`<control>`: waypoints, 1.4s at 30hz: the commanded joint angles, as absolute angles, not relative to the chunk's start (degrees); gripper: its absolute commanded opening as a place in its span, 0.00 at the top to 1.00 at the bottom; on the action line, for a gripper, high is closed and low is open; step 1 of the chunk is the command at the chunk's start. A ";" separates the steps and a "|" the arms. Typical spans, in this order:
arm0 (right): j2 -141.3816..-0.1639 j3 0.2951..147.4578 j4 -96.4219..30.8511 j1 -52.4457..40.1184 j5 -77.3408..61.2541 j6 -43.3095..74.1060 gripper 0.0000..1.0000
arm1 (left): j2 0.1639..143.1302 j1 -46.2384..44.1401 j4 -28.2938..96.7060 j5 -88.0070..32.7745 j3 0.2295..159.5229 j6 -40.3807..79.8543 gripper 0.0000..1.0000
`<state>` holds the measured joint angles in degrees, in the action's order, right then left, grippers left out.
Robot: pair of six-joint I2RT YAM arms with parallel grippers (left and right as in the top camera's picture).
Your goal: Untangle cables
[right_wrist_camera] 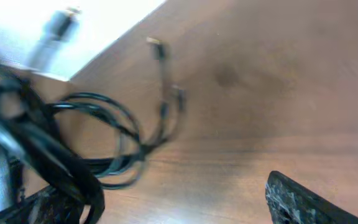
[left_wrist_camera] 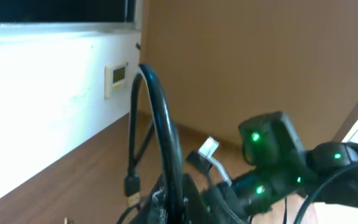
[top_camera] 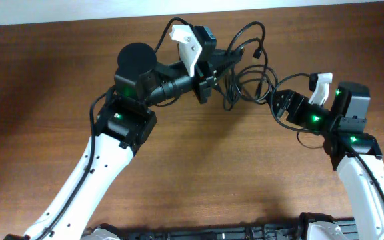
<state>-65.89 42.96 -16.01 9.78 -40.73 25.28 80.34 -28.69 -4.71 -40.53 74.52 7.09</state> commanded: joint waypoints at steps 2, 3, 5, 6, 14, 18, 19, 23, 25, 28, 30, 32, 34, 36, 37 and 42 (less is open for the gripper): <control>-66.43 42.44 -7.07 10.15 -57.17 22.50 0.11 | 78.30 -27.94 -2.66 -41.19 76.44 2.92 1.00; -66.43 42.44 -3.73 10.15 -60.45 22.52 0.11 | 78.30 -27.94 -2.33 -41.21 76.44 2.92 1.00; -66.43 42.44 -0.12 10.15 -63.26 22.76 0.11 | 78.30 -27.94 -1.54 -41.23 76.44 2.92 1.00; -66.43 42.44 0.60 10.15 -63.75 22.81 0.11 | 78.30 -27.94 -1.17 -41.23 76.44 2.92 1.00; -66.43 42.44 2.48 10.15 -55.64 22.92 0.11 | 78.28 -27.94 -0.60 -54.54 76.44 -1.83 1.00; -66.43 42.44 -0.97 10.15 -41.67 23.05 0.11 | 78.28 -27.94 -0.75 -60.86 76.44 -3.53 1.00; -66.43 42.44 -3.38 10.15 -35.81 24.77 0.11 | 78.28 -27.94 -0.75 -61.93 76.44 -3.81 1.00; -66.43 42.44 -9.85 10.15 -25.17 27.53 0.10 | 78.28 -27.94 -0.69 -61.93 76.44 -3.79 1.00; -66.43 42.44 -12.27 10.15 -24.12 27.51 0.10 | 78.28 -27.73 -0.75 -61.60 76.44 -3.79 1.00; -66.43 42.44 -14.33 10.15 -24.73 27.46 0.07 | 78.28 -26.26 -0.69 -59.59 76.44 -3.75 1.00; -66.43 42.44 -14.68 10.15 -27.62 27.16 0.07 | 78.28 -25.21 -0.30 -58.48 76.44 -3.25 1.00; -66.43 42.44 -14.63 10.15 -31.59 25.74 0.07 | 78.30 -24.62 -0.01 -58.48 76.44 -3.05 1.00; -66.43 42.44 -14.66 10.15 -34.59 25.69 0.07 | 78.30 -24.14 0.12 -58.43 76.44 -3.05 1.00; -66.43 42.44 -14.66 10.15 -39.75 24.56 0.08 | 78.28 -23.83 0.36 -56.84 76.44 -2.68 1.00; -66.43 42.44 -14.66 10.15 -41.95 23.97 0.08 | 78.30 -23.83 0.45 -55.09 76.44 -1.72 1.00; -66.43 42.44 -14.85 10.13 -51.55 27.90 0.00 | 78.28 -23.83 0.47 -48.75 76.44 0.67 1.00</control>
<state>-66.32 42.52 -14.81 9.82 -42.68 25.52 80.07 -24.23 0.78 -54.17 74.76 -1.34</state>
